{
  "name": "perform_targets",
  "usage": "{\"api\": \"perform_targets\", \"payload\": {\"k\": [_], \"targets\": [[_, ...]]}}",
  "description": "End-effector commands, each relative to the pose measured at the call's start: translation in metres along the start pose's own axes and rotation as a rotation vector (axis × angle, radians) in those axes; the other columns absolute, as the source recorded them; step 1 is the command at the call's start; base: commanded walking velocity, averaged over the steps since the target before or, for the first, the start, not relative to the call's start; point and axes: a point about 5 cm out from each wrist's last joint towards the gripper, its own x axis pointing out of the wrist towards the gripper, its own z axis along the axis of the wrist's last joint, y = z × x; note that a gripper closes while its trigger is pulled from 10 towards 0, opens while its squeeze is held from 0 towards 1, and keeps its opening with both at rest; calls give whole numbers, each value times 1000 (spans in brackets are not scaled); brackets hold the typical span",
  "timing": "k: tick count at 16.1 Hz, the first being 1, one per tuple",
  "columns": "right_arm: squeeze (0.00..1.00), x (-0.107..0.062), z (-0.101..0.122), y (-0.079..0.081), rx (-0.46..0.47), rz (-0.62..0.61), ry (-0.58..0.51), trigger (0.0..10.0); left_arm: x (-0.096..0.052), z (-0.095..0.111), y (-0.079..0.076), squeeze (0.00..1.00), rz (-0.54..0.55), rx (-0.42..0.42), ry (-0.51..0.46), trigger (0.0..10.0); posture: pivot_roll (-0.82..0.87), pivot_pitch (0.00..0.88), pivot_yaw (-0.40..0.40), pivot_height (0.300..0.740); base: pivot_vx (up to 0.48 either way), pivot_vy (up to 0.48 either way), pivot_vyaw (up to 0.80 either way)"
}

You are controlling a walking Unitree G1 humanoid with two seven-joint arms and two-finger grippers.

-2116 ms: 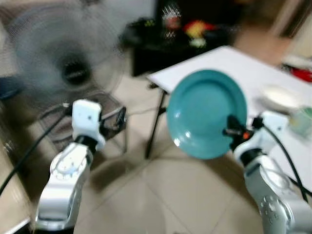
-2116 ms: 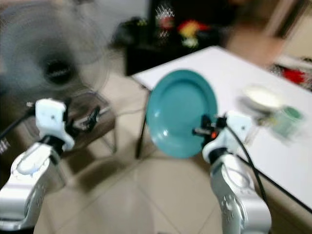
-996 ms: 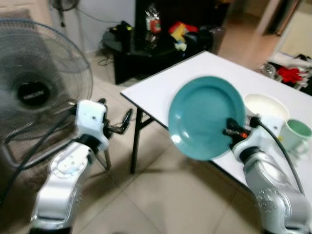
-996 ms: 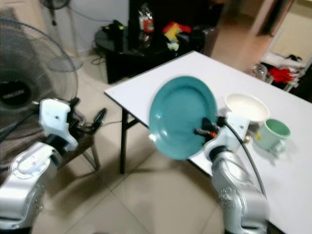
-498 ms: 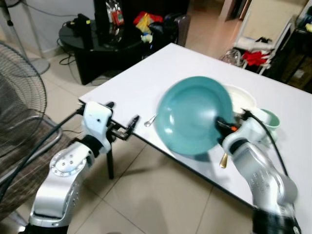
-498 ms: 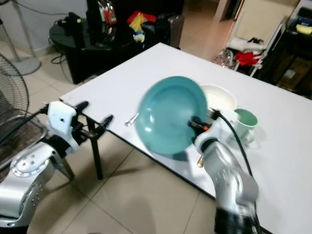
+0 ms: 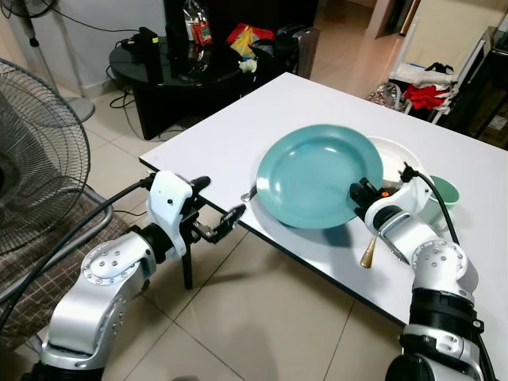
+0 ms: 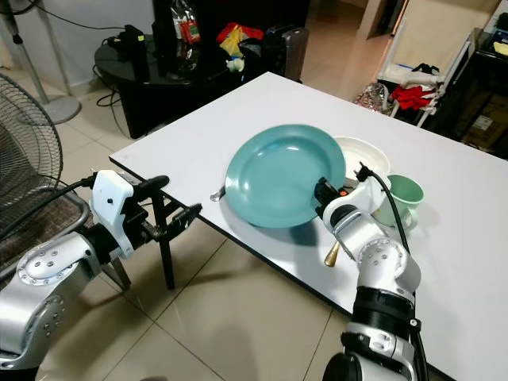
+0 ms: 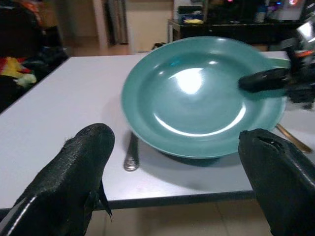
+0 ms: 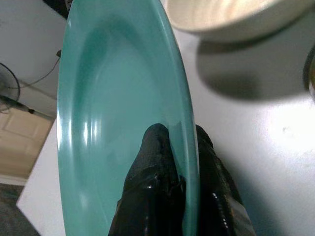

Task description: Setting the table

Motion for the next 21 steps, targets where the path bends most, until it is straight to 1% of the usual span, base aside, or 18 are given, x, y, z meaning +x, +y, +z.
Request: {"api": "perform_targets", "payload": {"k": [1, 2, 3, 5, 6, 8, 9, 10, 11, 12, 14, 15, 18, 19, 20, 21], "targets": [[0, 1, 1, 1, 51, 0, 19, 10000, 1, 3, -6, 0, -62, 3, 7, 10000, 85, 0, -75, 740, 0, 0, 0], [0, 3, -4, -5, 108, -27, 59, 10000, -1, 2, -12, 0, -117, -4, 28, 10000, 84, 0, -73, 740, 0, 0, 0], [0, 3, -8, -10, 140, -44, 87, 10000, -2, 2, -16, 0, -160, -12, 42, 10000, 82, 0, -67, 740, 0, 0, 0], [0, 3, -12, -16, 173, -87, 110, 10000, -4, 0, -26, 0, -247, -39, 73, 10000, 81, 0, -64, 740, 0, 0, 0], [0, 3, -12, -17, 178, -97, 114, 10000, -4, 0, -28, 0, -267, -36, 75, 10000, 81, 0, -64, 740, 0, 0, 0], [12, 2, -13, -19, 201, -126, 118, 10000, -4, -1, -28, 0, -272, -29, 84, 10000, 80, 0, -62, 740, 0, 0, 0], [384, 1, -14, -21, 218, -135, 137, 10000, -5, -2, -28, 0, -279, -22, 99, 10000, 77, 0, -60, 740, 0, 0, 0], [725, 0, -16, -21, 225, -143, 146, 10000, -5, -2, -28, 0, -280, -20, 102, 10000, 76, 0, -60, 740, 0, 0, 0], [820, 0, -17, -22, 231, -151, 152, 10000, -5, -1, -28, 0, -277, -17, 101, 10000, 75, 0, -58, 740, 0, 0, 0], [945, 0, -18, -24, 236, -155, 155, 10000, -4, -1, -28, 0, -276, -16, 99, 10000, 76, 0, -58, 740, 0, 0, 0], [1000, -1, -18, -25, 241, -163, 162, 10000, -4, -1, -28, 0, -275, -14, 98, 10000, 76, 0, -59, 740, 0, 0, 0], [1000, -3, -18, -26, 237, -171, 165, 10000, -5, -1, -28, 0, -273, -14, 97, 10000, 77, 0, -60, 740, 0, 0, 0], [1000, -16, -18, -28, 225, -180, 175, 10000, -7, -2, -28, 0, -264, -15, 99, 10000, 75, 0, -61, 740, 0, 0, 0], [1000, -32, -19, -32, 136, -200, 182, 10000, -9, -3, -30, 0, -263, -24, 101, 10000, 72, 0, -60, 740, 0, 0, 0], [953, -37, -20, -33, 119, -201, 183, 10000, -9, -3, -31, 0, -264, -25, 101, 10000, 72, 0, -60, 740, 0, 0, 0], [322, -46, -20, -35, 77, -204, 187, 10000, -8, -4, -32, 0, -266, -28, 101, 10000, 68, 0, -59, 740, 0, 0, 0]]}}
